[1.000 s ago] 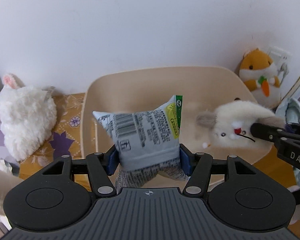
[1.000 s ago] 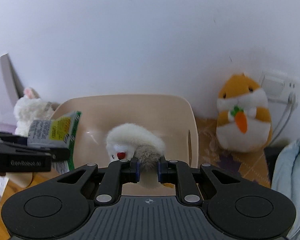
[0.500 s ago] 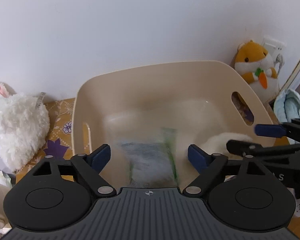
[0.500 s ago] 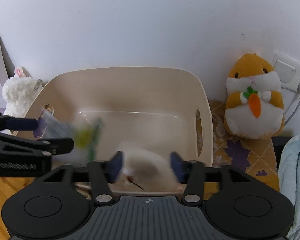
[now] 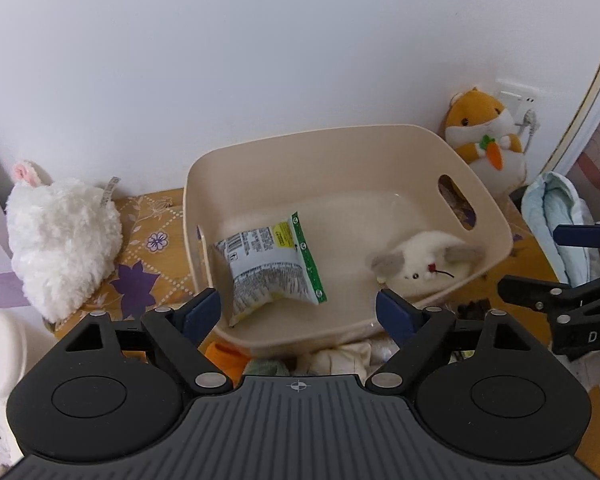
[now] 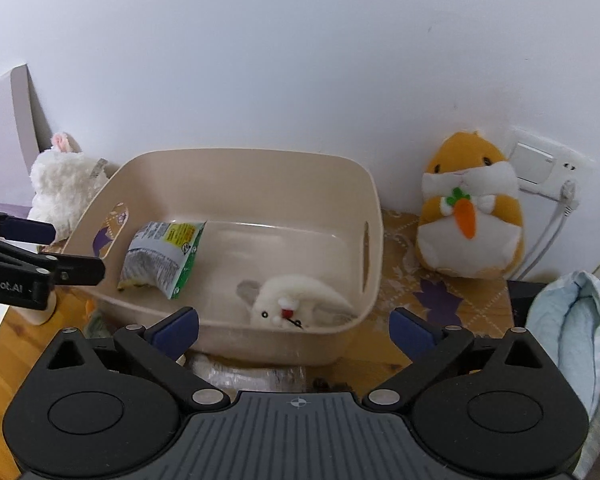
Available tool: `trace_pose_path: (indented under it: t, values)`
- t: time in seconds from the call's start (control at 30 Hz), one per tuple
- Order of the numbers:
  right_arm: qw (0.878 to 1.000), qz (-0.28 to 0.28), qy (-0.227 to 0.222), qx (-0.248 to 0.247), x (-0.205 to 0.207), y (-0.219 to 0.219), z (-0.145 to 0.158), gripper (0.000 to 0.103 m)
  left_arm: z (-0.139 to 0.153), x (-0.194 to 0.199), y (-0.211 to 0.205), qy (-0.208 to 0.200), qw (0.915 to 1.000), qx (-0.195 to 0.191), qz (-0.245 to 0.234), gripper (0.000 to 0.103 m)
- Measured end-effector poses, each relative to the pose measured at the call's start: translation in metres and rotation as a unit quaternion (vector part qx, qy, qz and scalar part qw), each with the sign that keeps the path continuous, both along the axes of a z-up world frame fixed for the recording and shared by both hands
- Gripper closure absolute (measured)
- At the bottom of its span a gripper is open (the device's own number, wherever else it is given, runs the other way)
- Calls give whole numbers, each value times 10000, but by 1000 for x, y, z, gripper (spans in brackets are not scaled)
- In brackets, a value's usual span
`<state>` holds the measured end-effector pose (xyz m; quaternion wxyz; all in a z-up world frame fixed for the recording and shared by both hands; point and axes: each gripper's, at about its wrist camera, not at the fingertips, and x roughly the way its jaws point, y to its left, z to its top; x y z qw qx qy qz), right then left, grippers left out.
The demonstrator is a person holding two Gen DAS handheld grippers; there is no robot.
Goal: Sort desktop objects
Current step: 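Grasp the green pony snack bag with the left tool while the right grasps the dark box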
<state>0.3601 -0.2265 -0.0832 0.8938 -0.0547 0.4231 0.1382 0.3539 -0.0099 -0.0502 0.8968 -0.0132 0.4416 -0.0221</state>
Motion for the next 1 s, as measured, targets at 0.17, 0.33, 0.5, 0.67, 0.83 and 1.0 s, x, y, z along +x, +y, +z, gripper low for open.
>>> trace_pose_path:
  t: [0.17,0.33,0.5,0.67,0.83,1.0]
  values:
    - [10000,-22,1,-55,-26,-7,-3,0,2,-30,3,-35,10000,-83,22,17]
    - [9996,-60,219,-151,-48,-7,-18,0,-12,-55,7,186,9998,-48,-22,17]
    - [9986,-68,421,-321,-73,-4,-39,0,-37,-77,16,551,9985,34,59,17]
    - [9946,-139,755,-694,-86,-3,-63,0,-62,-100,31,920,9951,-245,249,17]
    - [9904,-411,980,-880,-93,-12,-77,0,-79,-114,43,1165,9903,-572,503,17]
    - [9892,-404,1255,-640,-95,-19,-86,1,-93,-117,49,1322,9843,-981,641,17]
